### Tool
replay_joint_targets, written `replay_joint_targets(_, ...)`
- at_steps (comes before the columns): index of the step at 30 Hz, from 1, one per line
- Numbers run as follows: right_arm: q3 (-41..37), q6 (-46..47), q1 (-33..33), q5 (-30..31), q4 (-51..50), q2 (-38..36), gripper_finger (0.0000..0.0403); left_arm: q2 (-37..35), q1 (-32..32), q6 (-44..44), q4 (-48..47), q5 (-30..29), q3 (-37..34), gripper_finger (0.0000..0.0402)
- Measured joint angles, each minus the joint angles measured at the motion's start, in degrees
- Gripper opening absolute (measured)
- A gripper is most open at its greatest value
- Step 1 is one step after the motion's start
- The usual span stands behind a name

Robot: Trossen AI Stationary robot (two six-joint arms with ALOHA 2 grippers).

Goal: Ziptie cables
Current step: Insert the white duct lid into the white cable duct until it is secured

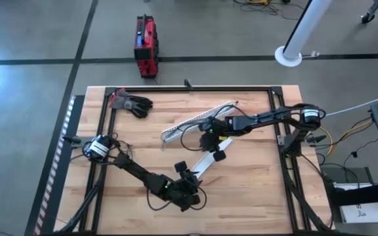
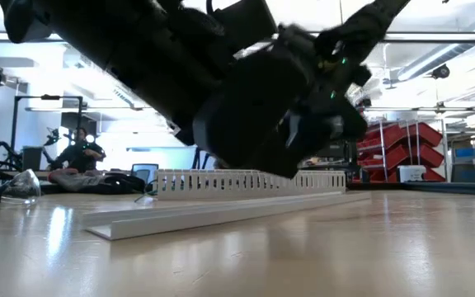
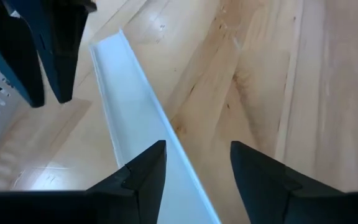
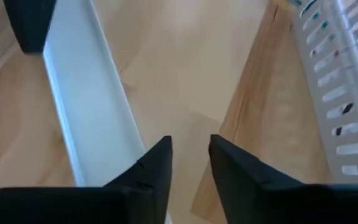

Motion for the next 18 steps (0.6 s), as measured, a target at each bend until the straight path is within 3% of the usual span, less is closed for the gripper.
replay_joint_targets(8, -3.37, -1.76, 0.00, -4.93, 2.68, 1.70, 0.0136, 0.02, 0.51, -0.03, 0.13, 0.56, 0.00, 0.0177)
replay_joint_targets(18, -3.52, -1.36, -0.20, -5.80, 7.76, 8.69, 0.0099, -0.17, 0.66, -1.13, -3.03, 3.47, 0.00, 0.0159)
